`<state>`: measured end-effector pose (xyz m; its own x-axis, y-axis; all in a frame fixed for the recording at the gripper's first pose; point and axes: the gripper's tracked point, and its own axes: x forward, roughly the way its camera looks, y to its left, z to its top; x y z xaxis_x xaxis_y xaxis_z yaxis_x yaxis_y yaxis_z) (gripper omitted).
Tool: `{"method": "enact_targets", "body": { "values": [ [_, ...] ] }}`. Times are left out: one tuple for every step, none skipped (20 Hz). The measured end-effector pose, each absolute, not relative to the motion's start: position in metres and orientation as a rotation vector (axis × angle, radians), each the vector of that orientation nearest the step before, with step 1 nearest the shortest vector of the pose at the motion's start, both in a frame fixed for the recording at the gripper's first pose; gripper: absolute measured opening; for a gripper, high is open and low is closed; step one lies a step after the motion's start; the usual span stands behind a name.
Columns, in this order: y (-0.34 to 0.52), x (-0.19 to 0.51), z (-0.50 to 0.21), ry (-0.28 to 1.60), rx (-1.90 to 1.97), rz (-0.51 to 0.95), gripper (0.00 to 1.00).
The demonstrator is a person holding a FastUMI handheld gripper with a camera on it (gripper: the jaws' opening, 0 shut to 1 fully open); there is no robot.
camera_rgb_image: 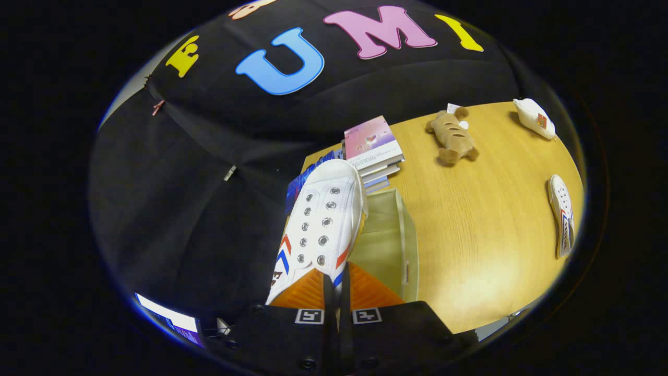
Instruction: Open the storage box then place both shoes into the box .Put the left shoe in first, then the right shoe, with the right side of both shoes facing outward in a uniform manner.
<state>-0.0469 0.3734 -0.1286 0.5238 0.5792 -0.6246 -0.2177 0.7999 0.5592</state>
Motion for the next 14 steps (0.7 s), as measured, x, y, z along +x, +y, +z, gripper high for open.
{"method": "enact_targets", "body": {
  "values": [
    [0.381,-0.05,-0.139,0.922,0.439,0.485,0.05],
    [0.387,-0.054,-0.147,0.943,0.436,0.472,0.05],
    [0.394,-0.057,-0.158,0.964,0.438,0.466,0.05],
    [0.4,-0.062,-0.168,0.986,0.436,0.466,0.05],
    [0.405,-0.066,-0.179,1.012,0.425,0.463,0.05],
    [0.408,-0.069,-0.187,1.032,0.409,0.46,0.05],
    [0.409,-0.068,-0.194,1.039,0.392,0.455,0.05],
    [0.411,-0.067,-0.2,1.047,0.372,0.446,0.05],
    [0.411,-0.068,-0.204,1.054,0.354,0.434,0.05],
    [0.41,-0.069,-0.209,1.067,0.341,0.423,0.05],
    [0.411,-0.07,-0.214,1.079,0.331,0.416,0.05],
    [0.414,-0.066,-0.22,1.086,0.325,0.411,0.05],
    [0.419,-0.06,-0.229,1.097,0.315,0.413,0.05],
    [0.426,-0.059,-0.234,1.109,0.306,0.415,0.05]
  ]
}}
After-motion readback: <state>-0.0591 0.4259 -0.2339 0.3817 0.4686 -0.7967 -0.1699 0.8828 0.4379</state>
